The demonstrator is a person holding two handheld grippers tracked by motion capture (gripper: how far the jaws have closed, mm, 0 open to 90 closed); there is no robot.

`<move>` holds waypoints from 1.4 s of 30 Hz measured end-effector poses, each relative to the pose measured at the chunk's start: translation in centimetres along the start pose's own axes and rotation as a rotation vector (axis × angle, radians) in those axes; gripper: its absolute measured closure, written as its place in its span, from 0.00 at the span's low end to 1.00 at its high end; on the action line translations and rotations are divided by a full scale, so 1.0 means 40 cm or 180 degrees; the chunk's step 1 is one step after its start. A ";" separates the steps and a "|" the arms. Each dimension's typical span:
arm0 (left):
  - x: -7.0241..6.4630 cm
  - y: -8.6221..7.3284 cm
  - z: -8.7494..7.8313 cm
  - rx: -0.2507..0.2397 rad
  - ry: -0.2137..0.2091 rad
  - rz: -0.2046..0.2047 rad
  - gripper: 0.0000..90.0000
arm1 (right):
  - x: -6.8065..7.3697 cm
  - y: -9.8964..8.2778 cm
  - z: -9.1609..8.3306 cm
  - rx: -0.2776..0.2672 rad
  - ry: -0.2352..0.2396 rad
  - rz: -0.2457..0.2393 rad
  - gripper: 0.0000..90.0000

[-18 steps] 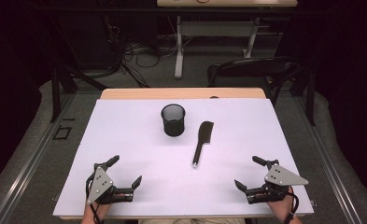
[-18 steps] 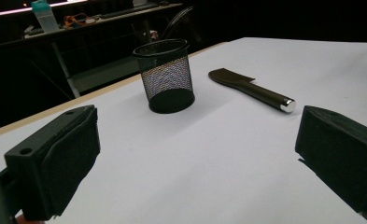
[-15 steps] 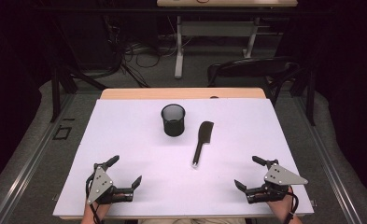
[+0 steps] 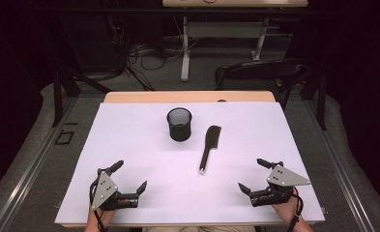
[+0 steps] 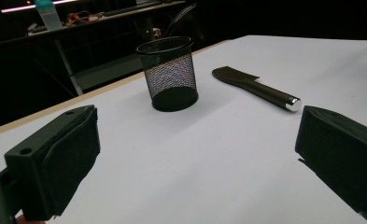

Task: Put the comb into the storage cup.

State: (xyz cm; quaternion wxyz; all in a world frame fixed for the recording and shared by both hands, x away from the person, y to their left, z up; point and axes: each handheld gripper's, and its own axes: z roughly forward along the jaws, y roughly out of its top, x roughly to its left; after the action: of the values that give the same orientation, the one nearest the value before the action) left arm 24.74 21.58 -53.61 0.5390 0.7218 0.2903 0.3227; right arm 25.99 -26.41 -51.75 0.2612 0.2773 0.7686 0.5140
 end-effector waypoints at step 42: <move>0.004 0.000 0.008 0.0024 0.0003 0.0018 0.00 | -0.022 0.061 0.166 0.0183 0.0229 0.0010 0.00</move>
State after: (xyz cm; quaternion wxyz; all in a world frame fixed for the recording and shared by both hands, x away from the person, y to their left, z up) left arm 25.08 21.51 -53.65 0.5353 0.7245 0.2898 0.3234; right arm 31.57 -21.98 -51.61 0.2245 0.2673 0.7915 0.5017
